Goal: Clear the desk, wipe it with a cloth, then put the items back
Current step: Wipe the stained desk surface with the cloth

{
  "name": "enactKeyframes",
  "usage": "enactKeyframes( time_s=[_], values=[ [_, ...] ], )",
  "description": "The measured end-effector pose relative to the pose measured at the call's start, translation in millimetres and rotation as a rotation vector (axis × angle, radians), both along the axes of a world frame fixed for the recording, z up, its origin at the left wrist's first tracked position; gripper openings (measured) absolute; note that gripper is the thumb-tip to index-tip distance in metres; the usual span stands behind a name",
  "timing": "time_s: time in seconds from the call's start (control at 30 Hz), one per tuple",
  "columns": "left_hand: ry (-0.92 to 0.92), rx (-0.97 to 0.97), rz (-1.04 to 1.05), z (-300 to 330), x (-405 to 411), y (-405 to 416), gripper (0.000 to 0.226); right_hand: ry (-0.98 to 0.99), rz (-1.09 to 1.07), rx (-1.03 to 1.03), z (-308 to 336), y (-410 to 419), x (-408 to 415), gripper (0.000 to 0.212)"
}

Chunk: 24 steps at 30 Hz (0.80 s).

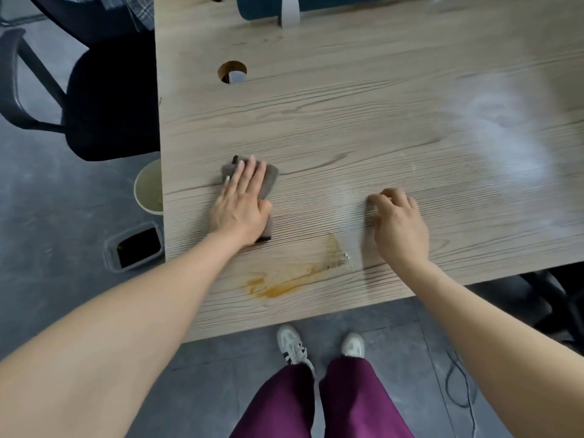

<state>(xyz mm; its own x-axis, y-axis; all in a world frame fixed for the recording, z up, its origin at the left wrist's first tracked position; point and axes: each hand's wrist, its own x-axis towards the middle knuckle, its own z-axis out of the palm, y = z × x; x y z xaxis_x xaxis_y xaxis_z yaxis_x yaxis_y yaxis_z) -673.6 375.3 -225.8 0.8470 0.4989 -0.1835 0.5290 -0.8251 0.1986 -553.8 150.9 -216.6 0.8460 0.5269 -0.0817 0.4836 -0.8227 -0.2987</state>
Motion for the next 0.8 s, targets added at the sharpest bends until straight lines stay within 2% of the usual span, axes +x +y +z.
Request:
enactKeyframes(
  time_s=[0.07,0.13,0.3,0.43,0.6,0.8],
  values=[
    [-0.022,0.018,0.133,-3,5,-7,0.066,-0.005,0.008,0.003,0,-1,0,0.036],
    [-0.037,0.016,0.172,-4,16,-30,0.067,0.000,0.015,0.006,-2,-1,1,0.035],
    [-0.016,-0.076,-0.088,-3,46,-124,0.068,0.070,0.121,0.044,4,-13,16,0.036],
    [0.020,-0.141,-0.184,1,30,-112,0.066,0.109,0.160,0.041,10,-34,15,0.037],
    [0.040,-0.073,0.002,0,4,-116,0.066,0.111,0.207,0.083,5,-67,6,0.036],
    [-0.004,0.004,0.151,-9,61,-131,0.064,0.107,0.260,0.138,-1,-72,14,0.035]
  ],
)
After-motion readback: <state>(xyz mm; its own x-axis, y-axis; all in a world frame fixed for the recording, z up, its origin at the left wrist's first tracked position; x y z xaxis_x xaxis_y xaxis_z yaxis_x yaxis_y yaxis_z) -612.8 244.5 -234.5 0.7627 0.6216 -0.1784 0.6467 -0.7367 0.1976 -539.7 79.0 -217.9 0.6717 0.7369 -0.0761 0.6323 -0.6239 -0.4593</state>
